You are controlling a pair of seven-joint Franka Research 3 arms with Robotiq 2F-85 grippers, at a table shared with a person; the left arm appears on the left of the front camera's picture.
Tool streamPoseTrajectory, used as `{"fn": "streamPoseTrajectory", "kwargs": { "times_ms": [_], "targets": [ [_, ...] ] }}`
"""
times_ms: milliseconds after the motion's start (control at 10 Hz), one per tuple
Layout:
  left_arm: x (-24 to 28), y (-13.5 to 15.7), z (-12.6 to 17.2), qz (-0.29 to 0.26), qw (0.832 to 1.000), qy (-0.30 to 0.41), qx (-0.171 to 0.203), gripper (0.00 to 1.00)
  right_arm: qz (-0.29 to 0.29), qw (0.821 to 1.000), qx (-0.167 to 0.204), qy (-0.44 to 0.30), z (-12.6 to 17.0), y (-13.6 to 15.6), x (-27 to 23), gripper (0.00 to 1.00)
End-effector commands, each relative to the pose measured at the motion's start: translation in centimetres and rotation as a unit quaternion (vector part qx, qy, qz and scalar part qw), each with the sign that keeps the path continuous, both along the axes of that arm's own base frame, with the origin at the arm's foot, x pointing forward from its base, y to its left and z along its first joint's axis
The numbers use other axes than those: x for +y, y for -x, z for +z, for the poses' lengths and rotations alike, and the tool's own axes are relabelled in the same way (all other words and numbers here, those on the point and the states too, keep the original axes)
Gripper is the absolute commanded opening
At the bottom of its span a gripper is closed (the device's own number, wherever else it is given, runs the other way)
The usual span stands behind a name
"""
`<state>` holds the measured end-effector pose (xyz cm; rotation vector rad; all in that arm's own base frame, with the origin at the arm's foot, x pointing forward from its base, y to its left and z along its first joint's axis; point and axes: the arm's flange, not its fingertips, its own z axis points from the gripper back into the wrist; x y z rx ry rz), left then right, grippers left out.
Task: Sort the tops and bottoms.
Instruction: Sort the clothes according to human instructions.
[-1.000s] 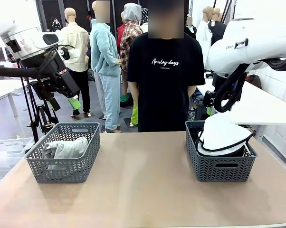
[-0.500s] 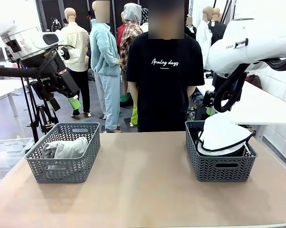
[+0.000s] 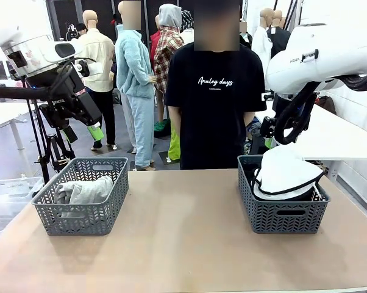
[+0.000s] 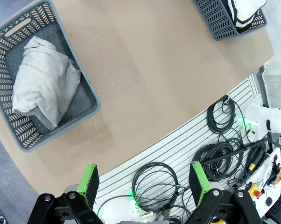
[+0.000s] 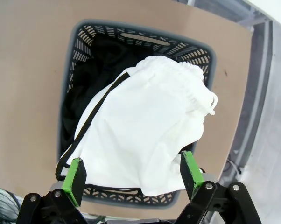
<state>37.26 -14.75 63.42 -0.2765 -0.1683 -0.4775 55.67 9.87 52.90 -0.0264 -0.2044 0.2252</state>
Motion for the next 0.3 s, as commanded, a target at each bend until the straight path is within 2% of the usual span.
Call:
{"fn": "streamPoseTrajectory", "kwargs": {
  "times_ms": [0, 200],
  "targets": [
    [0.17, 0.00, 0.10, 0.000, 1.000, 0.005, 0.000, 1.00, 0.006, 1.000, 0.000, -0.008, -0.09, -0.09, -0.01, 1.00],
    [0.17, 0.00, 0.10, 0.000, 1.000, 0.005, 0.000, 1.00, 0.006, 1.000, 0.000, -0.008, -0.09, -0.09, -0.01, 1.00]
  ]
}}
